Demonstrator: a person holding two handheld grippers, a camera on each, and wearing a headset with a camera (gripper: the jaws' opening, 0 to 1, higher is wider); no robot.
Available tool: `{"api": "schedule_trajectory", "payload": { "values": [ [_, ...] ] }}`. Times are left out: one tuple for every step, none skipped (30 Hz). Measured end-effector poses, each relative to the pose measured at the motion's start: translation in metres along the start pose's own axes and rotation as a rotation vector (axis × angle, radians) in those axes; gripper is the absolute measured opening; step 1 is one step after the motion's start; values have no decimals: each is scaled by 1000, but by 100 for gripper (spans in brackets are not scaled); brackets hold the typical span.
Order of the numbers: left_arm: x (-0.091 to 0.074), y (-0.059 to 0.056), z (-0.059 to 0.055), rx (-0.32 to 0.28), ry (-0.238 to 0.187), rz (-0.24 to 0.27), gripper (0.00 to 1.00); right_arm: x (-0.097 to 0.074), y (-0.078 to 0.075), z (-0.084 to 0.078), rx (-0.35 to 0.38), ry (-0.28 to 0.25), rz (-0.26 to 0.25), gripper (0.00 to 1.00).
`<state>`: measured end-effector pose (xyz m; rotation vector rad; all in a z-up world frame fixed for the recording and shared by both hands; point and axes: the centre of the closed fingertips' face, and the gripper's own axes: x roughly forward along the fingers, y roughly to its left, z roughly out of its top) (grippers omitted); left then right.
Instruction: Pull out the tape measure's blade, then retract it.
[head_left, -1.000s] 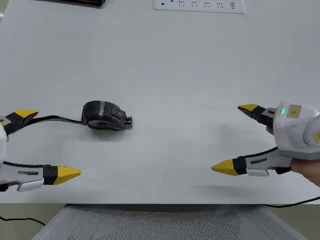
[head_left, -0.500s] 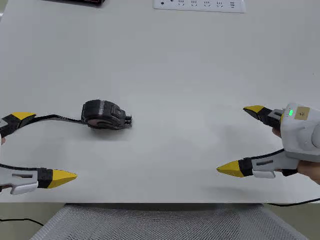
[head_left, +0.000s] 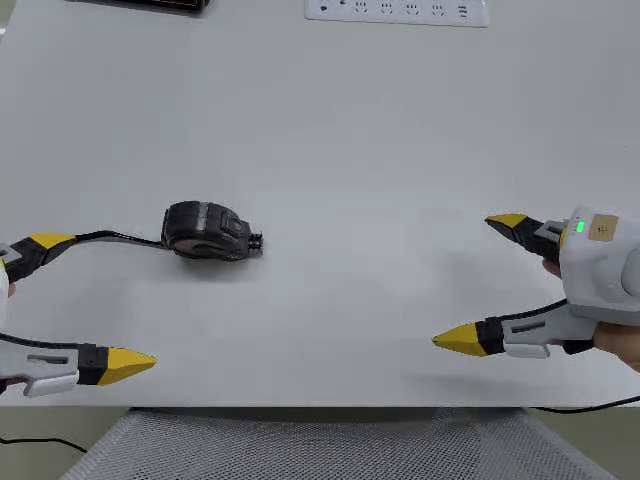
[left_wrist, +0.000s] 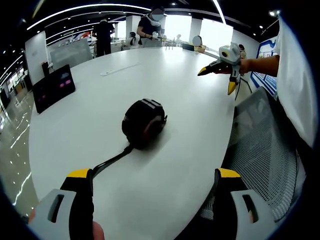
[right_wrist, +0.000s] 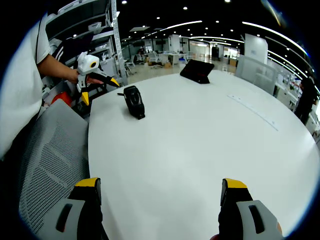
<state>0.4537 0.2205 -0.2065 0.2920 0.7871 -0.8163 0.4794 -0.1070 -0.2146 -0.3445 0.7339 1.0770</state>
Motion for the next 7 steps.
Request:
{"api": "schedule_trajectory", "payload": {
  "values": [
    [0, 0, 0, -3, 0, -3, 99, 0, 0, -1, 1, 1, 0, 99],
    [0, 1, 1, -4, -2, -3, 99, 0, 0, -1, 1, 3, 0, 99],
    [0, 1, 1, -6, -2, -4, 99, 0, 0, -1, 2, 3, 1, 99],
    [0, 2, 1, -6, -2, -4, 99, 0, 0, -1, 2, 3, 2, 99],
    [0, 2, 1, -6, -3, -3, 99, 0, 1, -1, 2, 4, 2, 99],
    [-1, 3, 1, -5, -2, -2, 99, 0, 1, -1, 3, 4, 3, 99],
    [-1, 3, 1, -4, -3, -2, 99, 0, 1, -2, 4, 4, 4, 99]
  ]
}}
